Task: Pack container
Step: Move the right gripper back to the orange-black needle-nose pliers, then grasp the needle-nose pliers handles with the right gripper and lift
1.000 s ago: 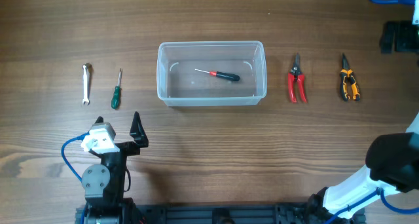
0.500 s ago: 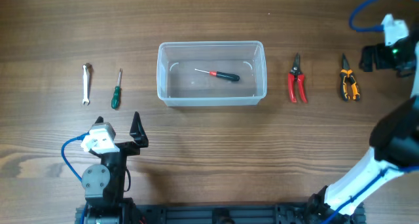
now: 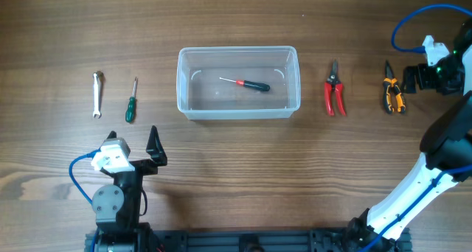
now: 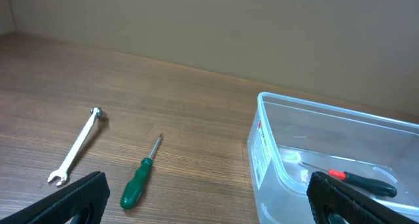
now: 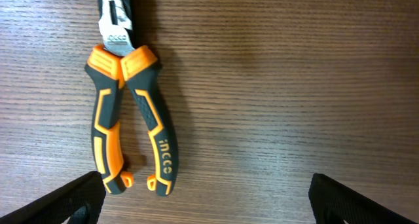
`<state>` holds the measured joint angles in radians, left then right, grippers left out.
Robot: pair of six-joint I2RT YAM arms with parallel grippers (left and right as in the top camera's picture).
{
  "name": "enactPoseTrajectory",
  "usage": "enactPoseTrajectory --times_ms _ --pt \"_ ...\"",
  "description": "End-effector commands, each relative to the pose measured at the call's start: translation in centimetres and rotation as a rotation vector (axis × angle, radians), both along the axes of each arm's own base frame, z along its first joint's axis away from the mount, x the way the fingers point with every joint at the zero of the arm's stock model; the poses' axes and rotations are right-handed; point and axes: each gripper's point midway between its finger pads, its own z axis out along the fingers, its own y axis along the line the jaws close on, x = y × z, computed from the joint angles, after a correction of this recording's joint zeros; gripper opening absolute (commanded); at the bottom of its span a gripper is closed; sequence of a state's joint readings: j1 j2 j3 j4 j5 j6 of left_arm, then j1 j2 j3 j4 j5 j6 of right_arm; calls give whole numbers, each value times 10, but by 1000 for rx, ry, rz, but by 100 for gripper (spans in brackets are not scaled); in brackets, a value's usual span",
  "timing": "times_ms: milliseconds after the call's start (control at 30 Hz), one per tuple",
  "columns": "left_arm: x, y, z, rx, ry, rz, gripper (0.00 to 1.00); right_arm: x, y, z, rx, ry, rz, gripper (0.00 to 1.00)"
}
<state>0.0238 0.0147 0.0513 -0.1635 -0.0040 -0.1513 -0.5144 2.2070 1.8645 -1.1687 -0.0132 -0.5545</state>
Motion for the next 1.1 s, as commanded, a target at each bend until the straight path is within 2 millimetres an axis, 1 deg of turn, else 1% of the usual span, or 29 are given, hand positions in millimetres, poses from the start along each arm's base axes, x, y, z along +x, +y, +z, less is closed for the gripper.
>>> enactPoseTrajectory --times_ms 0,367,467,633,867,1067 --pt "0 1 0 18 -5 4 100 -2 -1 -12 1 28 -8 100" --pt "0 1 0 18 -5 4 100 1 -3 -15 -6 18 19 100" --pt "0 1 0 18 -5 4 100 0 0 -22 16 30 18 100" --pt "0 1 0 17 -5 4 100 -6 4 -45 49 82 -4 100" --pt "0 1 0 18 -5 4 100 -6 4 -57 57 98 -4 100" --pt "0 1 0 18 -5 4 100 -5 4 -59 56 96 -4 100"
